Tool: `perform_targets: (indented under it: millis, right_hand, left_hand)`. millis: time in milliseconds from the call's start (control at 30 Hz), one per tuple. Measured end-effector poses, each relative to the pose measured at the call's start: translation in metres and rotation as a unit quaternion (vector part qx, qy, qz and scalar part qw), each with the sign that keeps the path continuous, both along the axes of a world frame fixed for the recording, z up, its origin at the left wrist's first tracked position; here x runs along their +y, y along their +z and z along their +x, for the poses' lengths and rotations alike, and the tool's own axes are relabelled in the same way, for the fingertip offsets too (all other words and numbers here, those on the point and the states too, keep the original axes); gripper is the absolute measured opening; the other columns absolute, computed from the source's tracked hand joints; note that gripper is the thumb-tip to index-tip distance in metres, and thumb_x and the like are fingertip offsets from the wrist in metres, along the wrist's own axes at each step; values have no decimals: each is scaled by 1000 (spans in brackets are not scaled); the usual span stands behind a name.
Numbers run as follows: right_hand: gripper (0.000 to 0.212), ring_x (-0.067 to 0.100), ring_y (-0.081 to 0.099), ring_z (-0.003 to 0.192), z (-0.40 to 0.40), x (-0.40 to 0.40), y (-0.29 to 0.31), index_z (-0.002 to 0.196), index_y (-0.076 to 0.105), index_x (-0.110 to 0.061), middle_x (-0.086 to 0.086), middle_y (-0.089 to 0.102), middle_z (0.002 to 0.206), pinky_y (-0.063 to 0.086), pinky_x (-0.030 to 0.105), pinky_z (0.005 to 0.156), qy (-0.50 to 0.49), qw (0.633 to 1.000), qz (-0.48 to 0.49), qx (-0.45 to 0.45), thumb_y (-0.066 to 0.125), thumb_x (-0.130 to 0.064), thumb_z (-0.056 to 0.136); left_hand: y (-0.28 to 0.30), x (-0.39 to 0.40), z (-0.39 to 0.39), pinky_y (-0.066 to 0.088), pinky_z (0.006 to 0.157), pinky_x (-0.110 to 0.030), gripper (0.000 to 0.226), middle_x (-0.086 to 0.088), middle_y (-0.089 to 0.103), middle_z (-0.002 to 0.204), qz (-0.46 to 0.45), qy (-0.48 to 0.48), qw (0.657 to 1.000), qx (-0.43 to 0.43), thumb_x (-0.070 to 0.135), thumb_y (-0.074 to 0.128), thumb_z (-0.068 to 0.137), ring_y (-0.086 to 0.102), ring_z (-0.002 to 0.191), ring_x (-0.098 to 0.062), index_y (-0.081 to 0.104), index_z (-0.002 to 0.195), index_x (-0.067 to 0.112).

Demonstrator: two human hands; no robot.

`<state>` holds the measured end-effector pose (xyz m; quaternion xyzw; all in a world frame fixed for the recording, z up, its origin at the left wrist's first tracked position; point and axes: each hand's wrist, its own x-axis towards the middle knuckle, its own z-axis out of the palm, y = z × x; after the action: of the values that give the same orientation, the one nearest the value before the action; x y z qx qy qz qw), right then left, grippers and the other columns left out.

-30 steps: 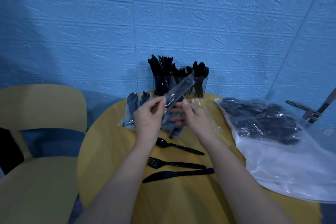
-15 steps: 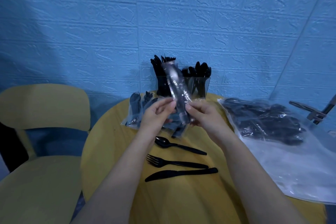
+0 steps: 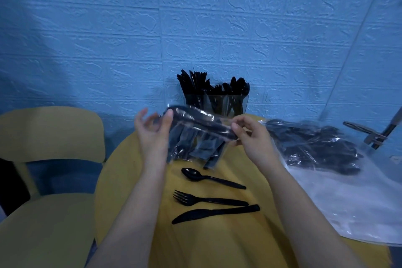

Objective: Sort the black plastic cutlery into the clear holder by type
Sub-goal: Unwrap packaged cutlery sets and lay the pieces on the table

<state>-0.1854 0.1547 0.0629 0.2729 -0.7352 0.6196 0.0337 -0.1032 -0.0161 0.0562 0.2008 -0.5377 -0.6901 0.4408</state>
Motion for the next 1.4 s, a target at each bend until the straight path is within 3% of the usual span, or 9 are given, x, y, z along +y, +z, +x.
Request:
perform_targets:
  millis: [100, 200, 367, 533, 700, 933, 1033, 1267, 1400]
  right_hand:
    - [13, 5, 57, 68, -2, 8, 1, 88, 62, -21, -10, 61, 81, 45, 16, 61, 11, 987, 133, 90, 54, -14, 95]
    - [15, -4, 56, 74, -2, 6, -3, 88, 62, -27, -17, 60, 80, 43, 15, 67, 43, 972, 184, 137, 57, -14, 93]
    - [15, 2, 59, 86, 2, -3, -7, 101, 58, -26, -10, 64, 91, 50, 21, 76, -8, 979, 140, 149, 64, -19, 89]
    - [19, 15, 55, 90, 6, -12, -13, 100, 64, -12, 0, 58, 98, 50, 30, 75, -122, 903, 176, 372, 60, -26, 88]
    - [39, 16, 58, 93, 3, -12, -19, 105, 70, -12, 0, 60, 102, 53, 36, 76, -85, 903, 196, 372, 49, -41, 90]
    - [24, 20, 61, 93, -2, -11, -26, 101, 73, -10, 3, 67, 97, 54, 41, 73, -100, 874, 189, 436, 57, -26, 91]
    - [27, 17, 62, 93, -1, -12, -29, 98, 74, -11, 0, 69, 96, 53, 41, 74, -98, 891, 162, 412, 53, -27, 92]
    - [10, 0, 59, 81, 11, -23, -29, 89, 76, -9, -2, 71, 87, 44, 4, 74, -116, 955, 53, 267, 67, -8, 85]
    - [13, 7, 68, 74, 9, -23, -24, 91, 75, -10, -2, 73, 84, 56, 24, 73, -126, 990, -41, 50, 63, -16, 89]
  left_hand:
    - [0, -4, 5, 38, 99, -28, 46, 12, 44, 120, -351, 136, 922, -96, 37, 70, 81, 44, 115, -8, 56, 123, 27]
    - [-5, 8, -2, 46, 95, -36, 41, 13, 59, 115, -491, -52, 838, -232, 50, 62, 78, 54, 108, -10, 65, 116, 32]
    - [-10, 18, -7, 53, 80, -21, 18, 16, 69, 84, -369, -161, 894, -199, 21, 70, 84, 64, 83, -3, 68, 80, 38]
    - [-9, 23, -6, 49, 75, -10, 21, 14, 70, 88, -279, -197, 929, -145, 14, 67, 86, 64, 86, -2, 68, 84, 35]
    - [-8, 23, -6, 46, 76, -9, 21, 15, 69, 88, -261, -206, 935, -122, 11, 62, 89, 62, 85, 4, 70, 87, 30]
    - [-12, 26, -9, 46, 74, -8, 20, 13, 66, 86, -323, -144, 930, -98, 8, 68, 84, 60, 79, 6, 70, 86, 28]
    - [-13, 27, -9, 47, 73, -8, 18, 11, 67, 86, -321, -137, 931, -104, 9, 69, 84, 61, 78, 5, 70, 85, 27]
    - [-16, 32, -11, 47, 72, -8, 12, 5, 68, 87, -335, -125, 927, -115, 10, 69, 84, 62, 78, 1, 74, 91, 18]
    - [-15, 30, -11, 46, 70, -6, 13, 10, 67, 84, -330, -115, 928, -131, 10, 70, 83, 61, 76, 2, 74, 86, 22]
